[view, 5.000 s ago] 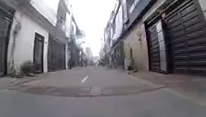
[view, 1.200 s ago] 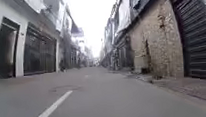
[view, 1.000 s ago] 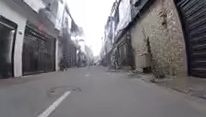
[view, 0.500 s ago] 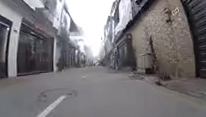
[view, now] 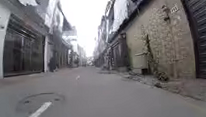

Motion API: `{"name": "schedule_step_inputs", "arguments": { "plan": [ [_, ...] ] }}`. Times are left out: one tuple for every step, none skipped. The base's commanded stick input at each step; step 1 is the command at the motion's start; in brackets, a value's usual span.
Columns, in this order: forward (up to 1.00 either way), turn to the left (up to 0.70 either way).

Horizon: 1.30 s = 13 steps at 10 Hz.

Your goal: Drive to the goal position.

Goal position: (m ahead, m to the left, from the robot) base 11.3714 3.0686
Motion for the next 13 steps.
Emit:
{"name": "schedule_step_inputs", "arguments": {
  "plan": [
    [0.7, 0.0],
    [0.7, 0.0],
    [0.7, 0.0],
    [0.7, 0.0],
    [0.7, 0.0],
    [0.7, 0.0],
    [0.7, 0.0],
    [0.7, 0.0],
    [0.7, 0.0],
    [0.7, 0.0],
    [0.7, 0.0],
    [0.7, 0.0],
    [0.7, 0.0]
  ]
}}
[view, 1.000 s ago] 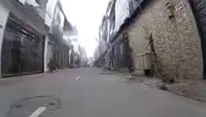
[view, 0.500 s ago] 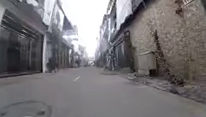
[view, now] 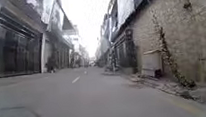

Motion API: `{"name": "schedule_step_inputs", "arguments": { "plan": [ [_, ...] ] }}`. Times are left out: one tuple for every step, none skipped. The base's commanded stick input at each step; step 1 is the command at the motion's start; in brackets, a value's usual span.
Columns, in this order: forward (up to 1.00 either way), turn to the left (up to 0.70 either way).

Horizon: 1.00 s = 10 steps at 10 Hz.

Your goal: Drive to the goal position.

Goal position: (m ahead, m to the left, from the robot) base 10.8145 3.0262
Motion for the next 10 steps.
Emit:
{"name": "schedule_step_inputs", "arguments": {
  "plan": [
    [0.7, 0.0],
    [0.7, 0.0],
    [0.7, 0.0],
    [0.7, 0.0],
    [0.7, 0.0],
    [0.7, 0.0],
    [0.7, 0.0],
    [0.7, 0.0],
    [0.7, 0.0],
    [0.7, 0.0]
  ]
}}
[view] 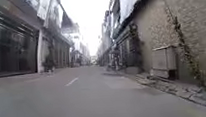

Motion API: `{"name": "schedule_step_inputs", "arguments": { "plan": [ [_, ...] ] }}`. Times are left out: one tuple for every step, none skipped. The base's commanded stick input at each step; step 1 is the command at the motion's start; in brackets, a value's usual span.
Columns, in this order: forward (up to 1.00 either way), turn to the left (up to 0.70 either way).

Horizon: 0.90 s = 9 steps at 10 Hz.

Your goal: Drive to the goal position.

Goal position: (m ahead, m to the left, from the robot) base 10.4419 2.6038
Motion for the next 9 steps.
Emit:
{"name": "schedule_step_inputs", "arguments": {
  "plan": [
    [0.7, 0.0],
    [0.7, 0.0],
    [0.7, 0.0],
    [0.7, 0.0],
    [0.7, -0.02],
    [0.7, -0.05],
    [0.7, -0.06],
    [0.7, -0.12],
    [0.7, -0.22]
  ]
}}
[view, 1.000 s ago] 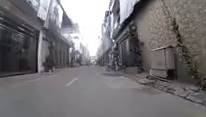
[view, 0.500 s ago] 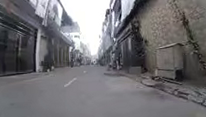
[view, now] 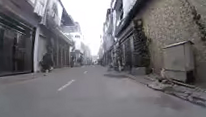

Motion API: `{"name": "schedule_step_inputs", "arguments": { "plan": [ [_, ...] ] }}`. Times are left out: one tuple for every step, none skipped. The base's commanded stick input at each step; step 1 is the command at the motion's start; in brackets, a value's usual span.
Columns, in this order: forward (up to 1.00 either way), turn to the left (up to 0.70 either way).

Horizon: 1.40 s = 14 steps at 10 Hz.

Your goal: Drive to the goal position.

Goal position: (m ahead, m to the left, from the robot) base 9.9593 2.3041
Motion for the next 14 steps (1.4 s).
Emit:
{"name": "schedule_step_inputs", "arguments": {
  "plan": [
    [0.7, -0.28],
    [0.7, -0.3],
    [0.7, -0.31],
    [0.7, -0.31],
    [0.7, -0.26],
    [0.7, 0.0],
    [0.7, 0.0],
    [0.7, 0.0],
    [0.7, 0.0],
    [0.7, 0.0],
    [0.7, 0.0],
    [0.7, 0.0],
    [0.7, 0.0],
    [0.7, -0.05]
  ]
}}
